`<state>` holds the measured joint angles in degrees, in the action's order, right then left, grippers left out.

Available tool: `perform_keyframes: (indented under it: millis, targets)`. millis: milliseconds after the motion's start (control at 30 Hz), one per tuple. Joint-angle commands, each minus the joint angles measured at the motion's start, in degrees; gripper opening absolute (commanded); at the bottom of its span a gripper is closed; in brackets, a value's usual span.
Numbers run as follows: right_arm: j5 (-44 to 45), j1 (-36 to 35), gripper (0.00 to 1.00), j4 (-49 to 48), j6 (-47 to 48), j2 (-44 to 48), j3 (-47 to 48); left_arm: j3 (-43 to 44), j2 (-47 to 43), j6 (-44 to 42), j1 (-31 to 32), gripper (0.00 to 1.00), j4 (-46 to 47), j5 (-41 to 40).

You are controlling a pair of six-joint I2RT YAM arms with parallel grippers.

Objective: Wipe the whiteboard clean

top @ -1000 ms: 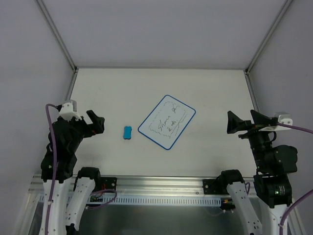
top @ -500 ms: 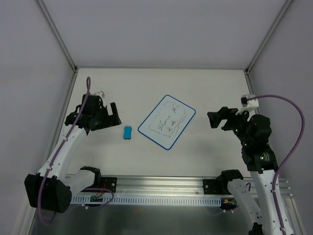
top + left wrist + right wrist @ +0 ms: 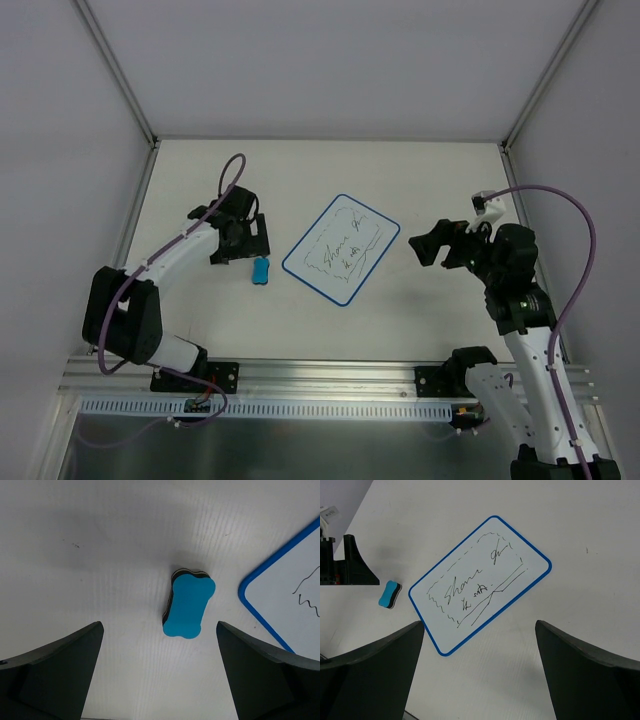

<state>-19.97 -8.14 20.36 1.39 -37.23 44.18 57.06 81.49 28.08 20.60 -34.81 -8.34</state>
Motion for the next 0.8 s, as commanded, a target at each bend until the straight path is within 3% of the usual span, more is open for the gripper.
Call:
perform_keyframes:
  millis: [0, 300, 467, 767]
  targets:
    - [-2.2, -0.3, 0.99, -1.7, -1.2, -1.3, -0.8, 2.6, 3.3, 2.1, 1.7, 0.99, 0.7, -4.3]
    - [-2.2, -0.3, 0.99, -1.7, -0.9, -2.2, -2.2, 6.0, 11.9, 4.3, 8.4, 0.87, 2.0, -6.2]
    - [-1.7, -0.3, 0.99, -1.6, -0.6, -1.6, -2.6, 5.4, 13.6, 4.0, 9.0, 0.77, 2.1, -6.9]
    - [-1.1, -0.3, 0.99, -1.6, -0.8, -2.0, -3.0, 3.6, 14.0, 2.2, 9.1, 0.69, 2.7, -7.3]
